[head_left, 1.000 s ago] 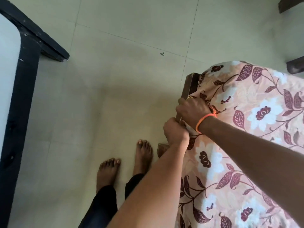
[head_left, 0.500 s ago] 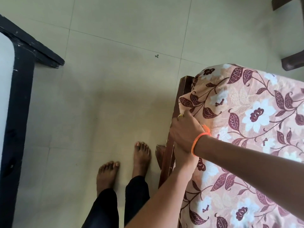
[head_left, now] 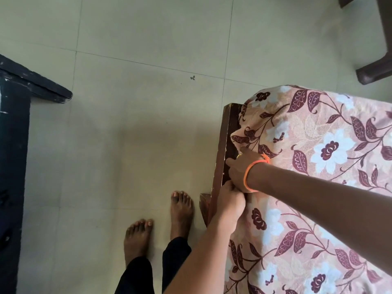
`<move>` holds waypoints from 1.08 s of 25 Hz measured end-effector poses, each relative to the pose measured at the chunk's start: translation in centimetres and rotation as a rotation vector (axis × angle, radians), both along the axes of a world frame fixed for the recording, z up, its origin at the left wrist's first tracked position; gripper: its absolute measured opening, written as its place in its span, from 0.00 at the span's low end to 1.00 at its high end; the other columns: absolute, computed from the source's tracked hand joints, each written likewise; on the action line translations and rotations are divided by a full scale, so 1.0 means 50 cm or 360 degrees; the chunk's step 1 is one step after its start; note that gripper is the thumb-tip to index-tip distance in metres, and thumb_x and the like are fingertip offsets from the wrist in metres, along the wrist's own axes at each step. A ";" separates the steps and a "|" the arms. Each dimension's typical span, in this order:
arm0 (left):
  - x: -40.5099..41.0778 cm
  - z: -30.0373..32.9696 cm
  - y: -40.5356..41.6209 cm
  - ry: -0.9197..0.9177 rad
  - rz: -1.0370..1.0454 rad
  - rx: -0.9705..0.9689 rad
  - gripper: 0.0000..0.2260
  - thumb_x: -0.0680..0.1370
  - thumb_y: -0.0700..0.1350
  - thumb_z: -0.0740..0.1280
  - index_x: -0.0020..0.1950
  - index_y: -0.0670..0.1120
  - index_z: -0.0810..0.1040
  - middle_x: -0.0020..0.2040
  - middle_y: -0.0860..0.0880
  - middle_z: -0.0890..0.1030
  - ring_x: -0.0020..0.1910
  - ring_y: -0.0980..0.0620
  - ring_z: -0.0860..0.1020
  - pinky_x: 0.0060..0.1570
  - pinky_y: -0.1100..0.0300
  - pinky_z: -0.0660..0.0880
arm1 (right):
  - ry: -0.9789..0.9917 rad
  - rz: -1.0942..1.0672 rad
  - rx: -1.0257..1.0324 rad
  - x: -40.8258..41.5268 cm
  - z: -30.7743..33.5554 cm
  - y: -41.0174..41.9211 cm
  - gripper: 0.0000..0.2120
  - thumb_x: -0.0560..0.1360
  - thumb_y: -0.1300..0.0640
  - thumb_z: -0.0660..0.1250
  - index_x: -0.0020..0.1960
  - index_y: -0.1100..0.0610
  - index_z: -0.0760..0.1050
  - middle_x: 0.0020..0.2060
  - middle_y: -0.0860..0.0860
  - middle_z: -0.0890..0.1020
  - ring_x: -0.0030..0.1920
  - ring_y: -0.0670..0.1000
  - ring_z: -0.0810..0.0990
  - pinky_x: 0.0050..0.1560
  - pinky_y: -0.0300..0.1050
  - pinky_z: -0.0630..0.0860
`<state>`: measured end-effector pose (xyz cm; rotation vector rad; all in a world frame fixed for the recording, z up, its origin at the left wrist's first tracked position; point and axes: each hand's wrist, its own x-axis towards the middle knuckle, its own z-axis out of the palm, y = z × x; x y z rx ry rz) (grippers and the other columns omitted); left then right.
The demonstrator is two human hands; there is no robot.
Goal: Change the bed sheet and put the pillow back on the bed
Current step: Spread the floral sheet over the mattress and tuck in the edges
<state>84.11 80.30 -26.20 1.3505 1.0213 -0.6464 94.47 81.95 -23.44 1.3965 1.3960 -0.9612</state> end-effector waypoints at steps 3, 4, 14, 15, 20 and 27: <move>-0.004 -0.026 0.004 -0.0027 0.0182 0.0340 0.12 0.74 0.37 0.59 0.51 0.40 0.81 0.47 0.43 0.84 0.46 0.45 0.82 0.43 0.62 0.75 | 0.0065 -0.0271 0.0382 -0.002 0.000 -0.012 0.13 0.77 0.63 0.60 0.60 0.57 0.75 0.57 0.55 0.72 0.53 0.59 0.78 0.60 0.57 0.70; 0.000 -0.009 0.017 -0.0095 0.0097 0.0462 0.12 0.74 0.37 0.58 0.46 0.39 0.82 0.43 0.41 0.84 0.43 0.43 0.83 0.39 0.62 0.74 | 0.0109 -0.0465 0.0494 0.003 0.002 -0.012 0.12 0.76 0.64 0.61 0.58 0.57 0.75 0.56 0.55 0.70 0.53 0.59 0.77 0.55 0.55 0.73; 0.114 -0.036 0.054 -0.0404 0.0614 0.0329 0.10 0.78 0.49 0.63 0.58 0.57 0.79 0.49 0.47 0.82 0.48 0.47 0.80 0.47 0.51 0.79 | -0.0374 -0.0048 0.0605 0.149 0.060 0.099 0.07 0.77 0.58 0.60 0.50 0.54 0.76 0.46 0.51 0.77 0.58 0.57 0.76 0.61 0.55 0.66; 0.129 -0.043 0.064 -0.0405 0.0667 0.0303 0.11 0.79 0.48 0.64 0.59 0.57 0.80 0.51 0.48 0.83 0.50 0.49 0.81 0.48 0.55 0.78 | -0.0327 -0.0091 0.0513 0.162 0.054 0.103 0.04 0.76 0.58 0.61 0.44 0.53 0.74 0.38 0.49 0.73 0.55 0.56 0.78 0.59 0.53 0.66; 0.165 -0.048 0.140 -0.0249 0.0568 0.0627 0.07 0.74 0.36 0.69 0.46 0.43 0.86 0.43 0.43 0.86 0.42 0.44 0.83 0.40 0.58 0.76 | -0.0011 -0.0457 0.0656 0.207 0.025 0.127 0.04 0.75 0.55 0.67 0.44 0.47 0.75 0.41 0.49 0.78 0.49 0.56 0.81 0.52 0.48 0.67; 0.185 -0.070 0.142 -0.0087 0.0409 0.0855 0.06 0.74 0.36 0.66 0.43 0.41 0.82 0.42 0.44 0.83 0.38 0.51 0.78 0.35 0.61 0.66 | -0.0123 -0.0251 0.0678 0.182 -0.034 0.123 0.06 0.77 0.61 0.61 0.43 0.52 0.72 0.48 0.55 0.81 0.49 0.60 0.81 0.47 0.50 0.70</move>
